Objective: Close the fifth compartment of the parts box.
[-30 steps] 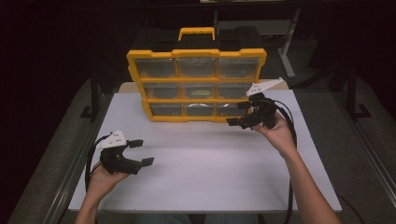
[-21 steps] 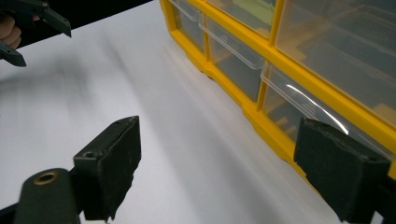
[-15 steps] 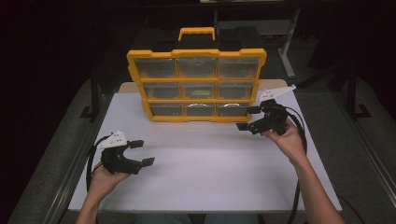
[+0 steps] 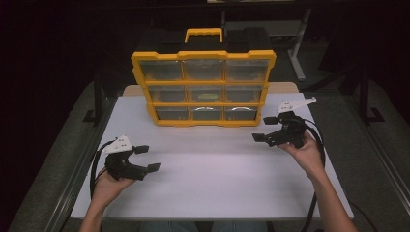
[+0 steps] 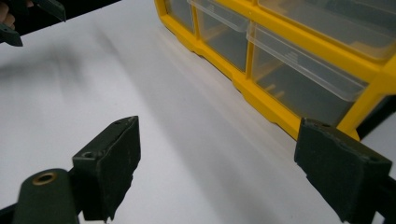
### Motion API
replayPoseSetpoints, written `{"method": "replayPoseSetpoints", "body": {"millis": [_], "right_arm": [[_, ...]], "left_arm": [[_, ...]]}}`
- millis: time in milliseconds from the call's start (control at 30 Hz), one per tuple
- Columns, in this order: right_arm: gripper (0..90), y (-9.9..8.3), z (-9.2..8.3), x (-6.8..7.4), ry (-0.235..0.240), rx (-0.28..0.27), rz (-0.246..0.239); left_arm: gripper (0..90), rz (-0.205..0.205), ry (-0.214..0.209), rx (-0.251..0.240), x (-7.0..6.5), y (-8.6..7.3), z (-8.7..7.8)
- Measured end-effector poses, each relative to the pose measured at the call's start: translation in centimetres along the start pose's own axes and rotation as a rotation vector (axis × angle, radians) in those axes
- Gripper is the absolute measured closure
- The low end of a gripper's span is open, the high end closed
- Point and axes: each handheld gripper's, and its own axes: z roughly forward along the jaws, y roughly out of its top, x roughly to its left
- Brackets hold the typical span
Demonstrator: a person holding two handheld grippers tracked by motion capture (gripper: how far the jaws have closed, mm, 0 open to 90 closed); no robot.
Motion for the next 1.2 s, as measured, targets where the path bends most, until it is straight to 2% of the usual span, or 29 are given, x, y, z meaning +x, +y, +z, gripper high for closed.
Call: {"method": "replayPoseSetpoints", "body": {"millis": [233,733,1000,1133,1200], "right_arm": [[13.5,-1.0,-0.6,0.0,-0.006,-0.002,0.007],[13.5,-3.5,-1.6,0.2,-0.02,-0.016,0.02],[13.5,-4.9,-1.6,0.2,-0.034,-0.022,0.035],[13.5,-5.5,-1.3,0.0,-0.036,-0.002,0.045],[13.5,-5.7,-1.3,0.0,-0.041,-0.013,0.047]], "left_arm": [[16.3,0.008,-0.001,0.006,0.1,-0.3,0.4],[16.4,-0.005,0.002,0.011,0.1,-0.8,0.8],[16.4,-0.005,-0.004,0.004,0.1,-1.0,1.2],[16.4,-0.008,-0.006,0.006,0.0,-1.0,1.3],[16.4,-0.001,-0.006,0.011,0.0,-1.0,1.4]]}}
